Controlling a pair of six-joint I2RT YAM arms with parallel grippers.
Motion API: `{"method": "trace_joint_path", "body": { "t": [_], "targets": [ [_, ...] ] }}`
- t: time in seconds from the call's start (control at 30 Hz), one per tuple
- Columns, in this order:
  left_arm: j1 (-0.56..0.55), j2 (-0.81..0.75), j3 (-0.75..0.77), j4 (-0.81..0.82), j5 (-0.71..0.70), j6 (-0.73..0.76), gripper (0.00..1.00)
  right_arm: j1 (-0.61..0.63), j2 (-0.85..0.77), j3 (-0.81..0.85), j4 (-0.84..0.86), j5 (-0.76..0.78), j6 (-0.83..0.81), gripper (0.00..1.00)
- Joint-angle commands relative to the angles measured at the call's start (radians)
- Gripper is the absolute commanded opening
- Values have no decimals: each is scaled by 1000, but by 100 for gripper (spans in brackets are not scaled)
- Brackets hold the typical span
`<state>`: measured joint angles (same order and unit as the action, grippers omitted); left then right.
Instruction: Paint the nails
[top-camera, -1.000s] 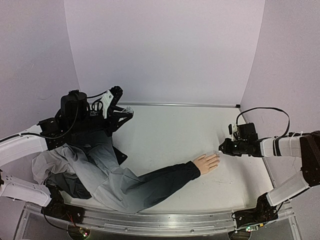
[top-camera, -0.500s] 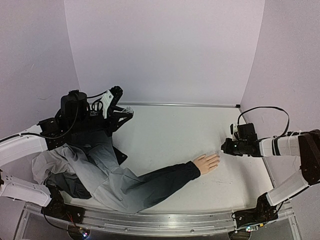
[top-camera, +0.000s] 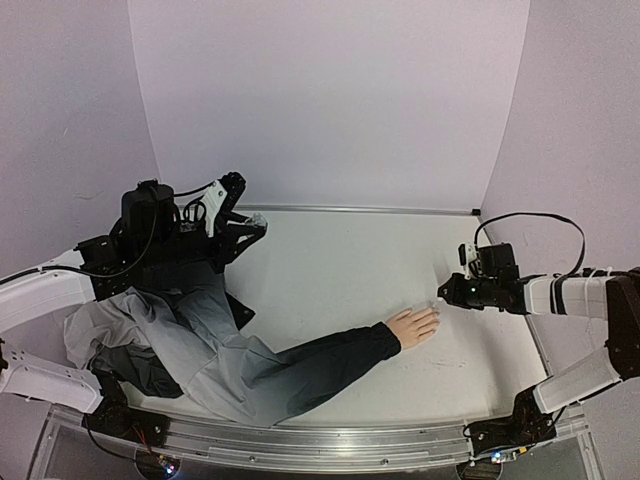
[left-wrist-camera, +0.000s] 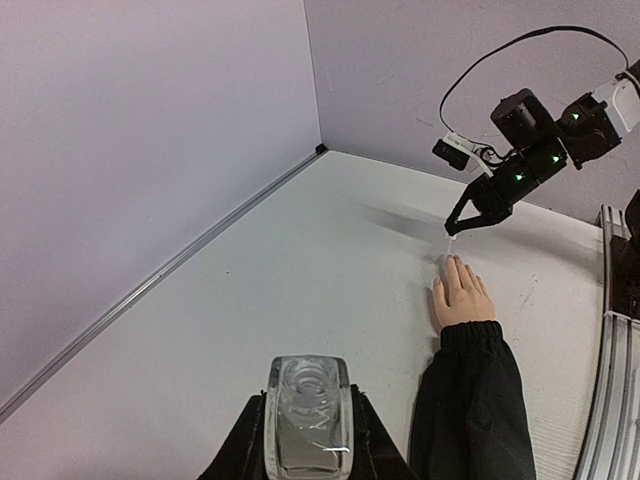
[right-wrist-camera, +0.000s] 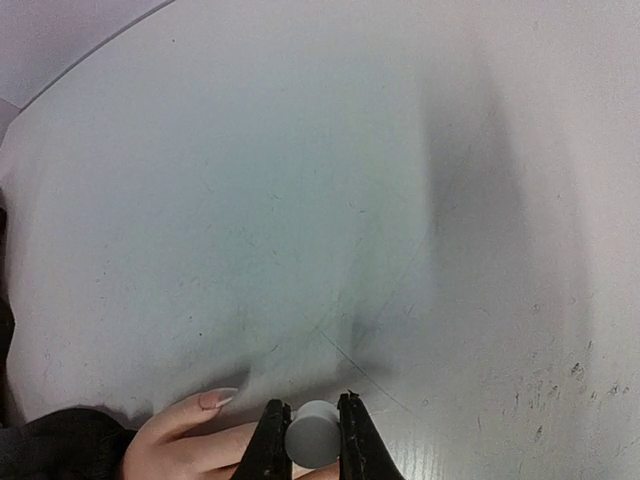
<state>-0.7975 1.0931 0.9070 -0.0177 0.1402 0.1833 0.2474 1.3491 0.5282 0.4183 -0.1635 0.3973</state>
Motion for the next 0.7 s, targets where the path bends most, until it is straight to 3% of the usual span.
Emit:
{"method": "trace_joint_path", "body": {
  "t": [0.0, 0.67],
  "targets": [
    [4, -28, 6, 36, 21, -2, 0, -2, -6, 16, -6, -38, -9, 0],
    [4, -6, 9, 36, 17, 4, 0, -2, 63, 34, 18, 83, -1, 0]
  ]
}}
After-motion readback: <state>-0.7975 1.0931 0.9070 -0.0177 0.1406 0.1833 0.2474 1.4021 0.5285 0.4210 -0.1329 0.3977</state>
